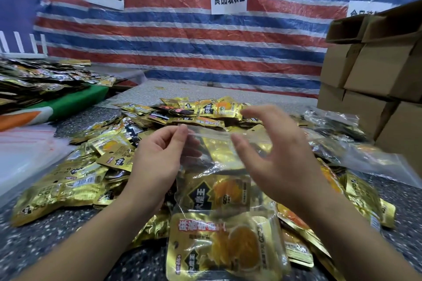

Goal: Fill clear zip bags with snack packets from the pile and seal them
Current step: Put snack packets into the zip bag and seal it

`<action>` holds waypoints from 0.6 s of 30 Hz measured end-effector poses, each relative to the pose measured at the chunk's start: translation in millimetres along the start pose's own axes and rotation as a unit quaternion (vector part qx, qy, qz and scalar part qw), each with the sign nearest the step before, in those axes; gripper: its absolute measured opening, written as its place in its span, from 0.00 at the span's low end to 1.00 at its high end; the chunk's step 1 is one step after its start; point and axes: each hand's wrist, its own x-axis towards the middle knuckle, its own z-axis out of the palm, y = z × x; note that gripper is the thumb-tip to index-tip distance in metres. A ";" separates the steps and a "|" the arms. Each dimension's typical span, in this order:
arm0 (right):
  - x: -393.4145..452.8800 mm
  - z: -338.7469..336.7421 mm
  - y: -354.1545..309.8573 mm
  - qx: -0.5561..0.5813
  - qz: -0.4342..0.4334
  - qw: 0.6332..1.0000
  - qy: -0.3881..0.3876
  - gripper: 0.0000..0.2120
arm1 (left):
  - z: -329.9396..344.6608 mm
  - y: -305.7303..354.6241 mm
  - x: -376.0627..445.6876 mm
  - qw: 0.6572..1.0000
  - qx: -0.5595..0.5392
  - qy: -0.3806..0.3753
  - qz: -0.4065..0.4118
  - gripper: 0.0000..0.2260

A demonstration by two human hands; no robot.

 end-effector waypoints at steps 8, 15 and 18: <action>46.3 22.0 -35.5 -0.121 -0.038 0.964 -0.236 0.15 | 1.6 4.9 -3.7 0.999 0.006 -0.026 0.037 0.12; 51.5 27.5 -14.9 -0.034 -0.024 0.976 -0.215 0.09 | -0.4 -0.5 0.7 0.994 0.080 0.020 0.070 0.10; 55.8 27.3 -13.3 -0.012 -0.023 0.974 -0.226 0.09 | -3.1 -0.5 2.9 0.992 0.095 0.019 0.075 0.09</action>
